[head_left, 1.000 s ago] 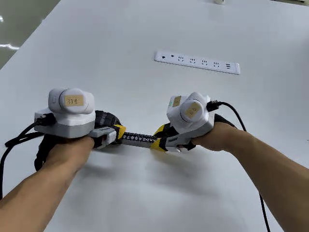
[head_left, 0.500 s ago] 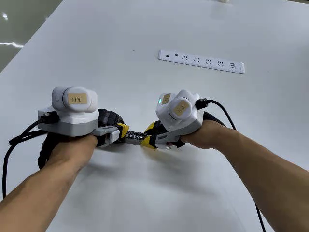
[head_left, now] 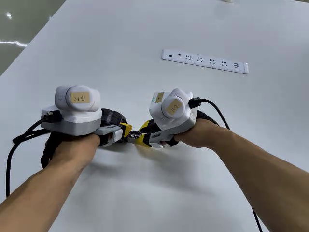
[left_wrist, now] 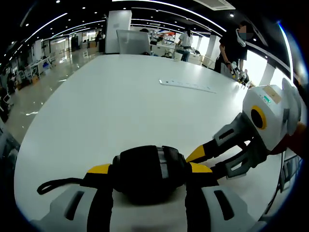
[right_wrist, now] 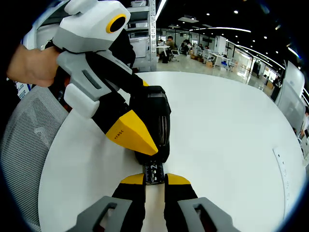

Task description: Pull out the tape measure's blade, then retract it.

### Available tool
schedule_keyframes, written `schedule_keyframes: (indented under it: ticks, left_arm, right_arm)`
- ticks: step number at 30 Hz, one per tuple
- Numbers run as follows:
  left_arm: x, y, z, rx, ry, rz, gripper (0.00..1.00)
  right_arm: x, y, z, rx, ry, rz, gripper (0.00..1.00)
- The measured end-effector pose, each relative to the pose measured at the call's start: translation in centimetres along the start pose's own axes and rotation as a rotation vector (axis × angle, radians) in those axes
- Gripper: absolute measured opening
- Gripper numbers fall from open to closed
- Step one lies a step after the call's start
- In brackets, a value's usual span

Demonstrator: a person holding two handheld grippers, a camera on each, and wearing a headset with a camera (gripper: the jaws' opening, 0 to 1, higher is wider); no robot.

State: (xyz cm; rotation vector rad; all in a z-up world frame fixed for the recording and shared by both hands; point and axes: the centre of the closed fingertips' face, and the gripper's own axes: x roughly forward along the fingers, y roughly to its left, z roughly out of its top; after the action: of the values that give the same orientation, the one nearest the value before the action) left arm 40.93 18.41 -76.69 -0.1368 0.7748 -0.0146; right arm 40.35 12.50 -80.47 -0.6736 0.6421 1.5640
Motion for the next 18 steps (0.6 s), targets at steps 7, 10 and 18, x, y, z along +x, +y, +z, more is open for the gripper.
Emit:
schedule_keyframes:
  ticks: [7,10,18]
  left_arm:
    - [-0.01,0.00,0.02,-0.002,-0.001,0.000,0.55]
    - [-0.04,-0.02,0.00,-0.001,-0.002,-0.001,0.56]
    - [-0.01,-0.05,-0.05,0.000,0.000,-0.004,0.56]
  right_arm:
    - [0.48,0.05,0.58,-0.011,-0.009,-0.004,0.11]
    - [0.65,0.10,0.74,-0.010,-0.016,-0.002,0.11]
    - [0.76,0.06,0.80,-0.025,-0.016,0.000,0.11]
